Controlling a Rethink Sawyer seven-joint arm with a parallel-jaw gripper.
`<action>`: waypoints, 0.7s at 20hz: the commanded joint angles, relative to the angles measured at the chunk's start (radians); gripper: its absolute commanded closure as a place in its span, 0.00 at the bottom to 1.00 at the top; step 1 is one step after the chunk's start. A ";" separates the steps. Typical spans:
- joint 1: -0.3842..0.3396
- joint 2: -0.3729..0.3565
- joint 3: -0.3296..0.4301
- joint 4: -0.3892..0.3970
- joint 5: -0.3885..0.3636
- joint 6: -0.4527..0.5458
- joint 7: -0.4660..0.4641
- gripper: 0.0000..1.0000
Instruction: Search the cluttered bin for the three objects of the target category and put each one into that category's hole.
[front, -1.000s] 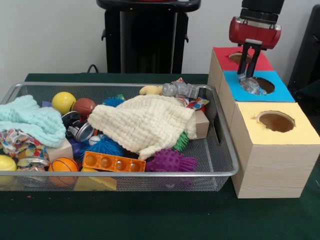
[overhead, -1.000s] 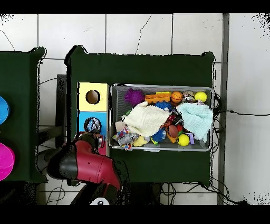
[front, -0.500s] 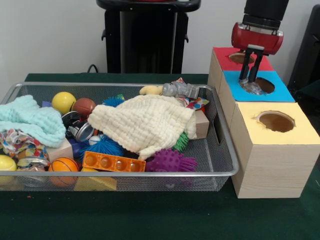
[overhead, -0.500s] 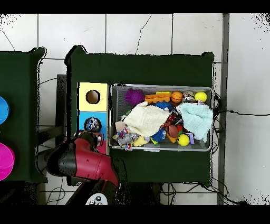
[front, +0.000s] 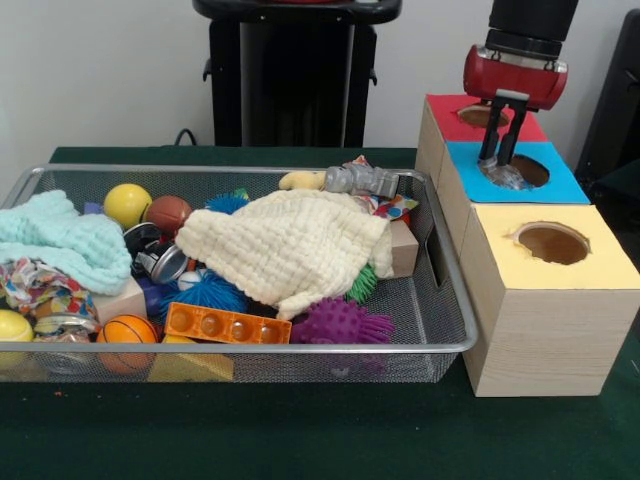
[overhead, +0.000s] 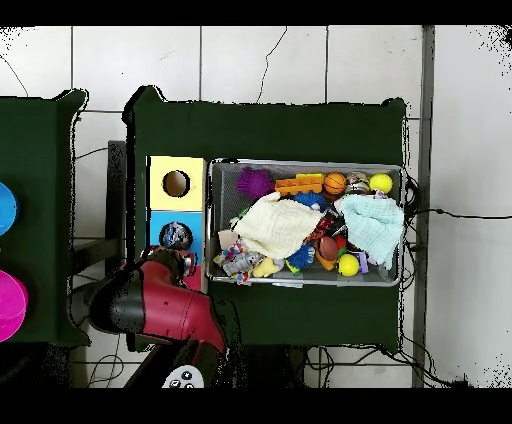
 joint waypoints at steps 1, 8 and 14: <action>-0.041 0.026 0.083 -0.029 0.054 0.097 0.245 1.00; -0.048 0.018 0.069 -0.048 0.061 0.151 0.245 1.00; -0.059 0.004 0.064 -0.051 0.049 0.177 0.231 0.00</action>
